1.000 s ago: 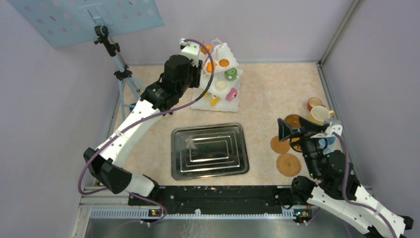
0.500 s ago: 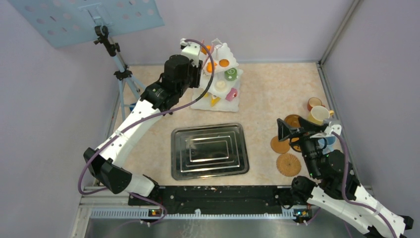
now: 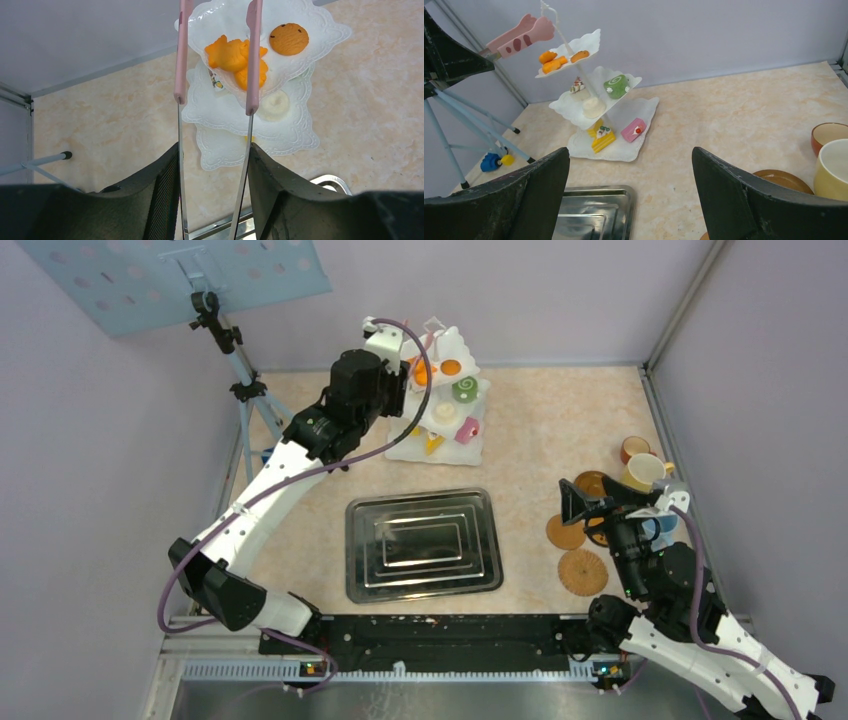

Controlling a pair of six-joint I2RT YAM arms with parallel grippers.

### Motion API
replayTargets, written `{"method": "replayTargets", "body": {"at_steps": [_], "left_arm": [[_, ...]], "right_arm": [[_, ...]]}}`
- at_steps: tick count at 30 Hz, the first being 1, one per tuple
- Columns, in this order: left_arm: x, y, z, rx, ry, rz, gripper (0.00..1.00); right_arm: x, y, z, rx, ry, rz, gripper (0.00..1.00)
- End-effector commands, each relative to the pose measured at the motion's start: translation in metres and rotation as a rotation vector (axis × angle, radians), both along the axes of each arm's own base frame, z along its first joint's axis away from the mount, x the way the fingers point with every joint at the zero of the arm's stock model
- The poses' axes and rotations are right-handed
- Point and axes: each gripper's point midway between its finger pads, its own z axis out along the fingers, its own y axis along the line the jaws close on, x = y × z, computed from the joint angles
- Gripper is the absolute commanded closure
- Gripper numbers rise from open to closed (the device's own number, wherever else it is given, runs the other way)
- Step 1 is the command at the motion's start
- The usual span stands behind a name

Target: Serve the afternoon tea

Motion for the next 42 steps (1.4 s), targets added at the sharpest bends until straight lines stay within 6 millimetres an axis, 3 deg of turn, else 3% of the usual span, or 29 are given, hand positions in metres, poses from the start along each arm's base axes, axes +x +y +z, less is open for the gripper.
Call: {"method": "replayTargets", "body": {"at_steps": [1,5,10,13,15,18,21,24,28,33,42], "left_arm": [[-0.002,0.002,0.043,-0.076,-0.108,-0.005,0.48],[-0.017,0.007,0.058,-0.113,-0.119,-0.019,0.48],[-0.052,0.019,0.084,-0.167,-0.148,-0.062,0.48],[-0.079,0.032,0.080,-0.154,-0.105,-0.078,0.48],[-0.098,0.042,0.064,-0.130,-0.033,-0.079,0.48],[-0.129,0.045,0.018,-0.102,0.119,-0.134,0.49],[-0.160,0.034,-0.026,-0.131,0.230,-0.245,0.50],[-0.177,0.023,-0.062,-0.207,0.311,-0.295,0.51],[-0.191,0.004,-0.115,-0.256,0.404,-0.371,0.51],[-0.201,-0.017,-0.160,-0.180,0.475,-0.486,0.50],[-0.204,-0.041,-0.208,-0.024,0.633,-0.586,0.53]], "right_arm": [[0.000,0.004,0.003,0.017,-0.004,0.018,0.10],[-0.001,0.004,0.003,0.014,-0.004,0.019,0.10],[0.000,0.005,0.003,0.011,-0.008,0.019,0.10],[0.000,0.006,0.003,0.004,-0.012,0.023,0.10],[0.001,0.007,0.003,-0.005,-0.013,0.025,0.10],[0.002,0.009,0.000,-0.018,-0.013,0.024,0.10],[0.005,0.014,-0.005,-0.036,-0.016,0.026,0.09],[0.008,0.020,-0.009,-0.052,-0.011,0.032,0.08],[0.010,0.028,-0.010,-0.069,0.004,0.050,0.08],[0.011,0.032,-0.012,-0.070,0.020,0.060,0.08],[0.014,0.038,-0.018,-0.050,0.045,0.069,0.08]]}}
